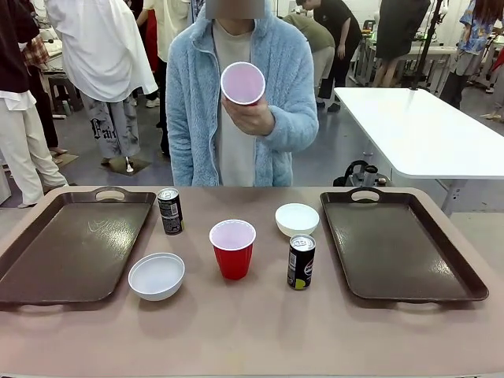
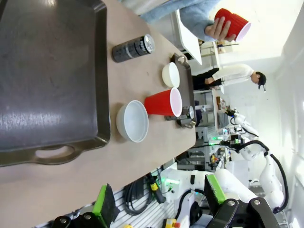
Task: Prepare tableware on both trays.
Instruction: Pick up a Picnic Bowl from the table and place it on a Handle tray.
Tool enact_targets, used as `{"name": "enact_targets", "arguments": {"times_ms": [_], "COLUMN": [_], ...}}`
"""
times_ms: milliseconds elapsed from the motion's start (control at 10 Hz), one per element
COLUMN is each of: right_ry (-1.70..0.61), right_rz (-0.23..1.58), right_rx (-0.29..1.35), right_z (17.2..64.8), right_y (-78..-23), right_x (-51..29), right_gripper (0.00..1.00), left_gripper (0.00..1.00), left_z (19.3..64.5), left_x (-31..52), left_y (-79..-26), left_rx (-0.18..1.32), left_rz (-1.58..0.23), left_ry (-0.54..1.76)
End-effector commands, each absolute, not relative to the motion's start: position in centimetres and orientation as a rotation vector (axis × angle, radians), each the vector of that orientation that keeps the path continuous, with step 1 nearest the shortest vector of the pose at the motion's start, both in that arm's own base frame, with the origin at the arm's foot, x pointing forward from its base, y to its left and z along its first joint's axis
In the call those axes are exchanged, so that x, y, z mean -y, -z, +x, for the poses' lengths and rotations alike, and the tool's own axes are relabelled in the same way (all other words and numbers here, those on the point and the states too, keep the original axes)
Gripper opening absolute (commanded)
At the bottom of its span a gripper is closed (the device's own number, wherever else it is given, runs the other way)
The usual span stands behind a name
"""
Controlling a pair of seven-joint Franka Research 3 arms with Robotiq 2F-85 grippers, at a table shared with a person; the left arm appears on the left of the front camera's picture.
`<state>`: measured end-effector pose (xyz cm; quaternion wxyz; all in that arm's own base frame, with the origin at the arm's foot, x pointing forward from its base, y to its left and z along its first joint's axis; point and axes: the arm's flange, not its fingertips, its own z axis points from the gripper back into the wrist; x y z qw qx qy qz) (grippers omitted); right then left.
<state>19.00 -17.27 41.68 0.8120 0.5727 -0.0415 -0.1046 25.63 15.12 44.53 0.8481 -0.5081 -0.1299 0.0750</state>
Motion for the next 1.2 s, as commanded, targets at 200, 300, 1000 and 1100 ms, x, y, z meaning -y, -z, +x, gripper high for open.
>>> {"name": "enact_targets", "arguments": {"times_ms": [200, 300, 1000, 1100], "right_ry": [0.214, 0.214, 0.214, 0.214], "right_rz": [1.237, 1.237, 1.237, 1.237], "right_rx": [0.096, 0.096, 0.096, 0.096], "right_z": [19.1, 19.1, 19.1, 19.1], "right_y": [-41.8, -41.8, -41.8, -41.8], "right_x": [17.3, 17.3, 17.3, 17.3], "right_gripper": [1.0, 1.0, 1.0, 1.0], "left_gripper": [1.0, 1.0, 1.0, 1.0], "left_z": [25.6, 25.6, 35.2, 35.8], "left_x": [-15.3, -15.3, -1.3, 1.9], "left_y": [-44.6, -44.6, -51.0, -48.9], "left_rx": [0.278, 0.278, 0.196, 0.179], "left_rz": [-1.09, -1.09, -0.297, -0.196], "left_ry": [-0.16, -0.16, 0.068, 0.111]}}
